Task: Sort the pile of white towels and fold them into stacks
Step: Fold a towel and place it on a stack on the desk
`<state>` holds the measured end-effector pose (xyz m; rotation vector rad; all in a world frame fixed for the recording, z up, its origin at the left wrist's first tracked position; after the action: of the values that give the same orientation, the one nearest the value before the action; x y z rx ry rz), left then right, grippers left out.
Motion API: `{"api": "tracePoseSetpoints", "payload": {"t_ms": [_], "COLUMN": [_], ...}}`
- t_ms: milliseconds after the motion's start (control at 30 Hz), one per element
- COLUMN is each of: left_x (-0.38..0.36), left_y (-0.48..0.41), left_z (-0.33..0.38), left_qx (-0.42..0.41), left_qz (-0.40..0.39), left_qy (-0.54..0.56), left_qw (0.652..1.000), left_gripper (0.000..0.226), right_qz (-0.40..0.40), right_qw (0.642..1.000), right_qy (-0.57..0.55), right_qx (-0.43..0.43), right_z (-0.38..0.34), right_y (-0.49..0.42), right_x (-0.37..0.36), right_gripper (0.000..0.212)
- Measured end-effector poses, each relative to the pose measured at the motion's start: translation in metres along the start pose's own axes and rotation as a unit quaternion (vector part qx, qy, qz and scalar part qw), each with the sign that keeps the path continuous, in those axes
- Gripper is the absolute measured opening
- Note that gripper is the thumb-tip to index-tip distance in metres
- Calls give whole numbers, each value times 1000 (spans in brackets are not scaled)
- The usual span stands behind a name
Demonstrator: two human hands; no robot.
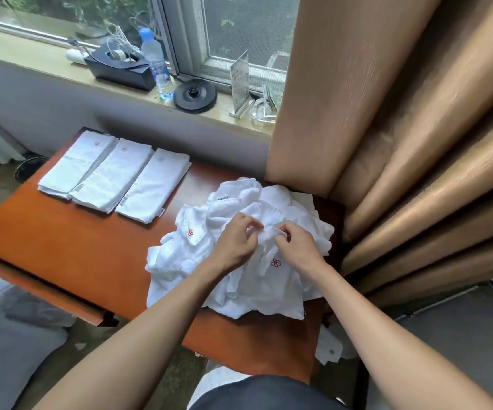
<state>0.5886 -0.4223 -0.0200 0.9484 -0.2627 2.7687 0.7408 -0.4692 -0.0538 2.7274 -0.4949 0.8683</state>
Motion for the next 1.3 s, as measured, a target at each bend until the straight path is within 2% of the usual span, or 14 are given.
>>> {"api": "tracePoseSetpoints", "payload": {"t_ms": [100, 200, 367, 433, 500, 600, 700, 767, 867, 933, 1033, 1133, 1300], "left_x": [0, -3, -26, -26, -18, -7, -6, 1, 10, 14, 16, 16, -1], "left_y": [-1, -2, 7, 8, 7, 8, 9, 11, 16, 21, 33, 43, 57], "left_z": [-4, -9, 13, 36, 72, 127, 164, 186, 206, 217, 229, 227, 222], "left_qx": [-32, -10, 2, -1, -32, -77, -88, -126, -131, -132, -128, -119, -133], "left_qz": [-16, -30, -114, -126, -110, -101, -118, -79, -21, 7, 34, 47, 41], "left_qy": [-29, -43, -97, -76, -10, 71, 45, 35, 37, 60, 96, 104, 48], "left_qw": [999, 999, 989, 989, 993, 989, 988, 988, 990, 989, 986, 986, 989], "left_gripper": [21, 25, 54, 65, 73, 55, 28, 9, 18, 14, 15, 18, 11], "right_qz": [42, 82, 94, 80, 55, 53, 103, 127, 134, 112, 88, 104, 105], "right_qw": [999, 994, 986, 981, 977, 973, 970, 965, 962, 968, 975, 977, 967], "right_qy": [-10, -45, -55, -53, -43, -62, -105, -132, -143, -142, -140, -128, -113], "right_qx": [33, 55, 129, 170, 202, 216, 195, 189, 190, 177, 145, 135, 204], "right_z": [-18, -33, -61, -77, -90, -100, -101, -98, -88, -75, -48, -34, -49], "right_y": [1, 8, 15, 17, 21, 28, 32, 35, 45, 53, 59, 64, 74], "right_x": [25, 52, 93, 107, 119, 140, 172, 191, 208, 210, 210, 213, 217], "right_gripper": [18, 22, 29, 33, 33, 31, 23, 20, 25, 30, 19, 12, 11]}}
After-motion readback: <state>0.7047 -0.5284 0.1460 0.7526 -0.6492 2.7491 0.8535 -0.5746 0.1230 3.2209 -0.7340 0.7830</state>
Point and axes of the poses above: each hand's wrist, its own y-axis away from the middle knuckle, its own x-axis out of the back of the hand, z = x × y, the point moved 10 cm from there along -y, towards the middle knuckle, and after that the axes turned 12 degrees about z, right-handed, at the moved point
